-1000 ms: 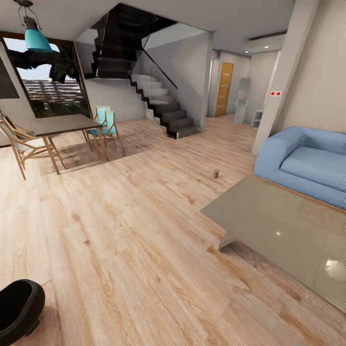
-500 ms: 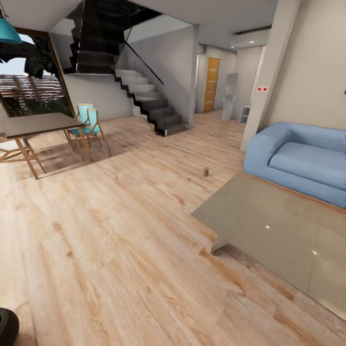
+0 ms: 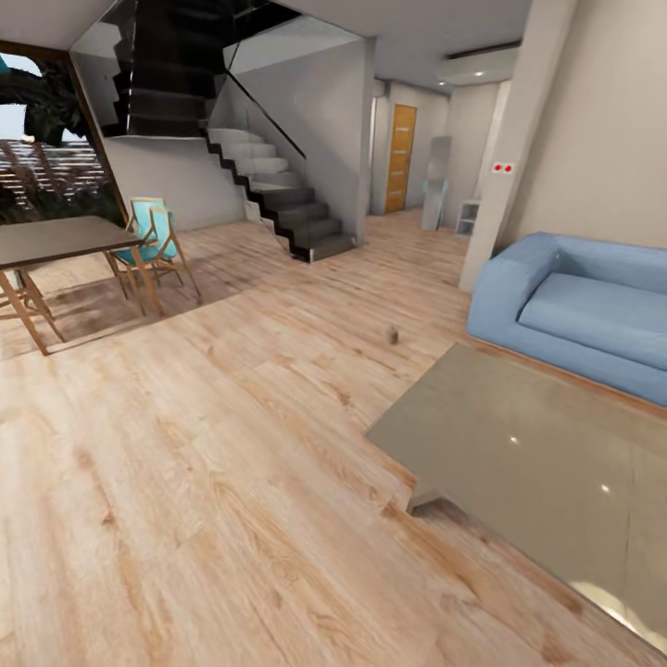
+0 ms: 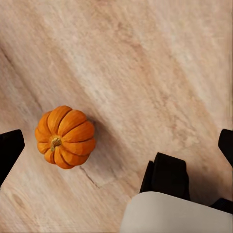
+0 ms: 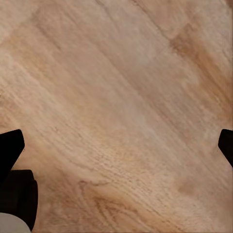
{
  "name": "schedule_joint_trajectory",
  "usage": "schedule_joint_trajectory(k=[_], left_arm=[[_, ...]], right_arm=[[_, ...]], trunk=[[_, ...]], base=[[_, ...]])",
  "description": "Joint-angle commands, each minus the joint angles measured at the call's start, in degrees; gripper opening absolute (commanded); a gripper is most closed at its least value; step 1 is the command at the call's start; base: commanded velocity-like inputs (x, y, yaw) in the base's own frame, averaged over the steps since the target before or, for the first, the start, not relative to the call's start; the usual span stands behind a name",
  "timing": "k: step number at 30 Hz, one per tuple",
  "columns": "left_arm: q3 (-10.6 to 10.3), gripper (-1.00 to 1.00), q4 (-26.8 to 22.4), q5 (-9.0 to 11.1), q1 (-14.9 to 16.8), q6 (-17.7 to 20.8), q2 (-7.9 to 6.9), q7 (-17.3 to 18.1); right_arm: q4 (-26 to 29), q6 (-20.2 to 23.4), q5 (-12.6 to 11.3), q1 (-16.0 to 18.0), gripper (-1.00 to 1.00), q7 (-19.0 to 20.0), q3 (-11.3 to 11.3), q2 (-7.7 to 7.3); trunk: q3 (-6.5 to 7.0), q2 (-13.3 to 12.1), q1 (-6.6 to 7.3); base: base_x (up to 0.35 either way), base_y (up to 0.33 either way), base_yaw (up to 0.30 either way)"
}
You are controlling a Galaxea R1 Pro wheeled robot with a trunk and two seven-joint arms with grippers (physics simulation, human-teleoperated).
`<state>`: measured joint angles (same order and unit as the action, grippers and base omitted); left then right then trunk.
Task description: Place each of the two pumpkins and all three candles from the living room inside a cabinet in the living room (use any cabinet), then make sure every cabinet is closed, and position the cauldron so it is next to a table in the living room.
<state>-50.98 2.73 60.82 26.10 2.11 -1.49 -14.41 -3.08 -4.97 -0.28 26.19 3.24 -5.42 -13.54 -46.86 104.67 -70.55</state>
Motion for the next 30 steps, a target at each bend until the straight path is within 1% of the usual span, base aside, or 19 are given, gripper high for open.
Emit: schedule_joint_trajectory(k=[1,7,30], left_arm=[[0.00,1.00,0.01,0.00,0.00,0.00,0.00,0.00],[0.00,1.00,0.02,0.00,0.00,0.00,0.00,0.00],[0.00,1.00,0.04,0.00,0.00,0.00,0.00,0.00]], right_arm=[[0.00,-0.05,0.01,0.00,1.00,-0.04,0.01,0.00],[0.00,-0.21,-0.04,0.00,1.00,-0.34,-0.01,0.00],[0.00,-0.22,-0.07,0.00,1.00,-0.42,0.03,0.00]], trunk=[[0.00,0.00,0.00],[0.00,0.00,0.00],[-0.23,0.00,0.00]], base=[[0.324,0.000,0.089],[0.325,0.000,0.231],[0.320,0.000,0.284]])
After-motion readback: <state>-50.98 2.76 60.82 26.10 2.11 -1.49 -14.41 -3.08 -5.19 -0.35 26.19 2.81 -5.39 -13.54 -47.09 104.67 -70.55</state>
